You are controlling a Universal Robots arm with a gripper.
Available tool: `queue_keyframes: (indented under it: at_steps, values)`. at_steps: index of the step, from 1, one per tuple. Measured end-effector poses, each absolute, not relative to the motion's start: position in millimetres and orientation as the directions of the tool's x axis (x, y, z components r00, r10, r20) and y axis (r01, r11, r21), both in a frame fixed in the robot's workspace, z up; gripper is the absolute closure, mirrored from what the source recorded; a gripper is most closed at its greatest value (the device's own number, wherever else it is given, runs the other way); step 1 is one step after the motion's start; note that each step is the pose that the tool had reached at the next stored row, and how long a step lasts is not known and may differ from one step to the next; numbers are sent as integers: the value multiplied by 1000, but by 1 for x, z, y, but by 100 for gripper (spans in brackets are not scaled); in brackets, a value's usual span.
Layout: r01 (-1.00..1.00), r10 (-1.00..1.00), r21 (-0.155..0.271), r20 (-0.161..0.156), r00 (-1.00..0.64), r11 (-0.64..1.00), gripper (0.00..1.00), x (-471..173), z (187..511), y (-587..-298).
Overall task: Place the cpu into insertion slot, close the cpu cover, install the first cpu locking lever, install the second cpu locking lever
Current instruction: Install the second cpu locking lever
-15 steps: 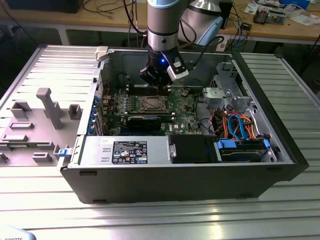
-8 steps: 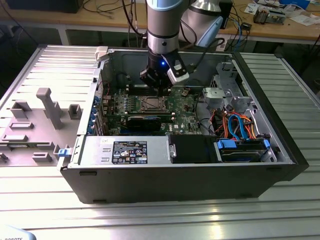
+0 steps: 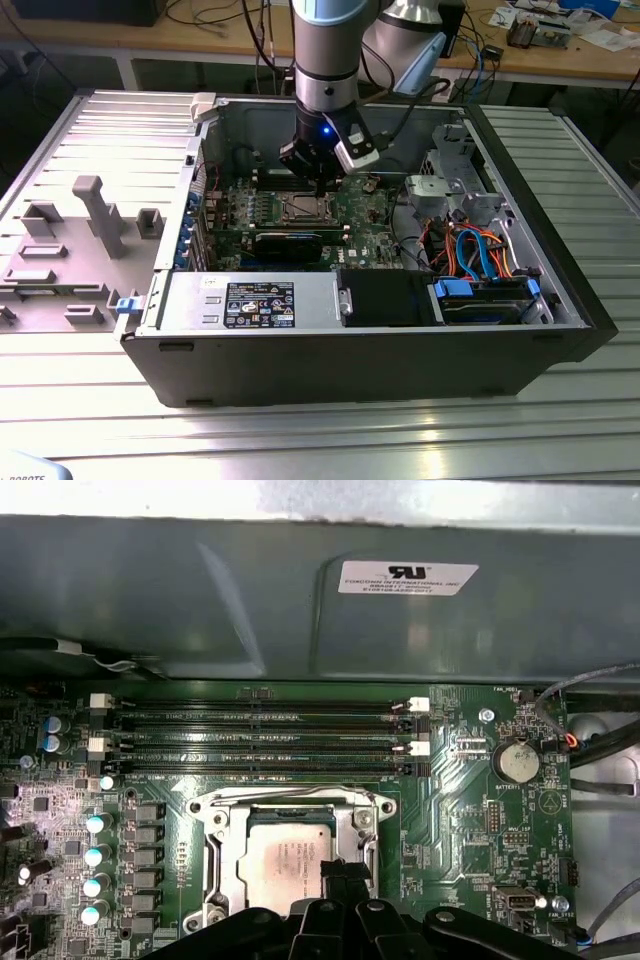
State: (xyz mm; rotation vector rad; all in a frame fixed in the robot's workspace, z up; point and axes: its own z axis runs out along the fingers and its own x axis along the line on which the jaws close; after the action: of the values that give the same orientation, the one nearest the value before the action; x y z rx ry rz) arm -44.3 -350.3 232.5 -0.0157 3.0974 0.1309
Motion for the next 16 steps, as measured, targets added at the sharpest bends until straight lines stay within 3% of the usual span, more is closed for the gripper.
queue_keyframes:
  at_steps: [16]
  values:
    - [-12,-8,84,-42,-999,996,89,-44,232,-354]
